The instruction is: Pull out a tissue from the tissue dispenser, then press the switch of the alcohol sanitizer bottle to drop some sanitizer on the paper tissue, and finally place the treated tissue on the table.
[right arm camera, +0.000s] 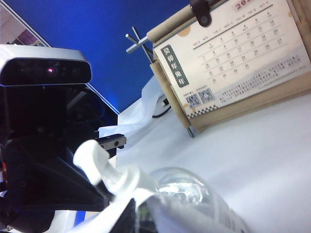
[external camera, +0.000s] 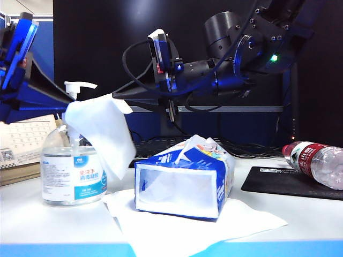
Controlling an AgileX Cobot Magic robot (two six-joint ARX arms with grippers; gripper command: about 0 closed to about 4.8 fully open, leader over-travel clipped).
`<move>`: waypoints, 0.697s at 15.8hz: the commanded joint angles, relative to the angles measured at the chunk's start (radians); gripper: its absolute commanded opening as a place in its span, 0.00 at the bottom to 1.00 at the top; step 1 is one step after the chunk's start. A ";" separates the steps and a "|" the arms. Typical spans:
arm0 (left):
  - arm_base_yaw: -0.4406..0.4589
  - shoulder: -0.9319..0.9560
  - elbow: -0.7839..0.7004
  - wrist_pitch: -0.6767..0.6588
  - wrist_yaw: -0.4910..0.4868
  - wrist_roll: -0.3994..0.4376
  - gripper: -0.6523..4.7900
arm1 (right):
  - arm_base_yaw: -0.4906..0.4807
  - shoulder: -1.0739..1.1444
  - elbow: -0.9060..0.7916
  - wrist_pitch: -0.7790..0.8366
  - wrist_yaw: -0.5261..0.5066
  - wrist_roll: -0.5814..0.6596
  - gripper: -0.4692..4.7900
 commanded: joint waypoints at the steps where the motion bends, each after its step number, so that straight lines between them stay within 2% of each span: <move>1: 0.001 -0.002 0.005 0.072 0.007 -0.005 0.11 | 0.000 -0.003 0.005 0.038 0.006 0.011 0.08; 8: 0.001 -0.002 0.005 0.218 0.063 -0.088 0.11 | 0.000 -0.003 0.067 0.048 0.024 0.026 0.08; 11: 0.001 -0.002 0.016 0.233 0.067 -0.091 0.11 | 0.000 -0.003 0.065 0.035 0.016 0.026 0.08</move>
